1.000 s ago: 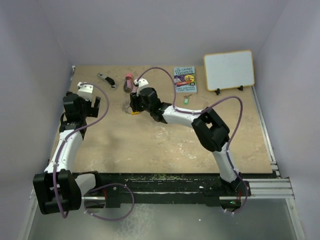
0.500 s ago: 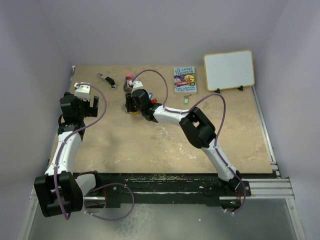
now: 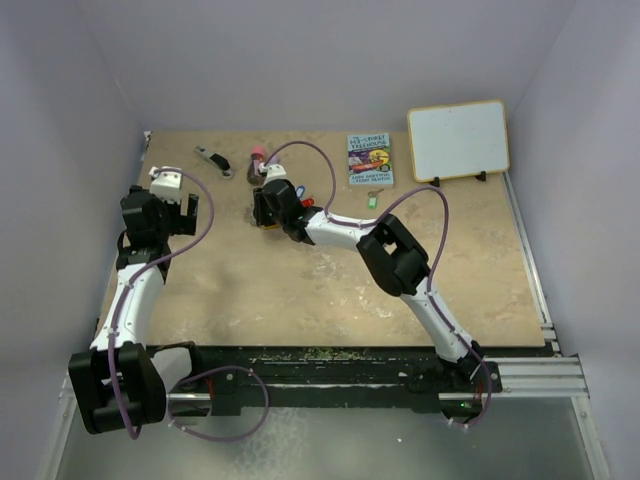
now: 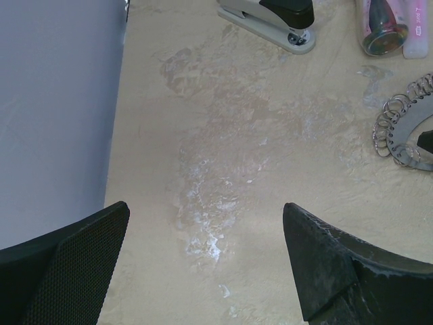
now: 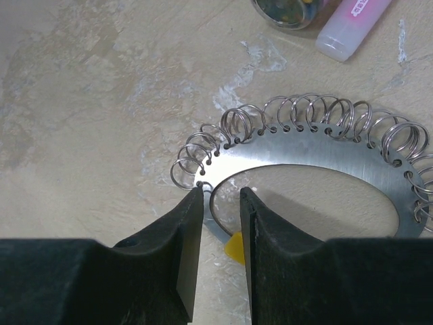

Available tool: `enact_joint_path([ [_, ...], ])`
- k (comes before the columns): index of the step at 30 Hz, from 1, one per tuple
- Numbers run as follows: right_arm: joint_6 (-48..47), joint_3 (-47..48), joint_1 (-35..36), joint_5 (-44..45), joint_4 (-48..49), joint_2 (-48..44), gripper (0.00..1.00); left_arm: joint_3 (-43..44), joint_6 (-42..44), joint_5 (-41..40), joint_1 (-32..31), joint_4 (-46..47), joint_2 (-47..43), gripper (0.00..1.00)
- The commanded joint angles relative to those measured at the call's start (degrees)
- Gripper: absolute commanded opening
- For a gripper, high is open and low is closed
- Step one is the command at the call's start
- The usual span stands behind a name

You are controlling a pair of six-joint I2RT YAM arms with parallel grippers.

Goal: Put the keys on the keyring

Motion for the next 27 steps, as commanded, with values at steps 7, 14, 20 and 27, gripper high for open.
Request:
enact_joint_path([
  [7,1.14,1.53,0.53,0.39,-0.53,0.47,0.34,-1.27,-1.0,0.51,0.22,3.66,-0.01,0.98],
  [14,1.15,2.55,0.99,0.39,-1.64,0.82,0.36,-1.18,-1.14,0.69,0.2,4.07,0.58,0.98],
  [20,1.28,3.63,1.49,0.17,-2.64,1.79,0.37,-1.43,-1.54,0.92,0.19,4.17,0.67,0.98],
  [27,2.0,1.88,1.98,1.95,-1.45,-0.28,0.39,-1.89,-1.36,0.52,0.22,4.27,0.72,0.98],
])
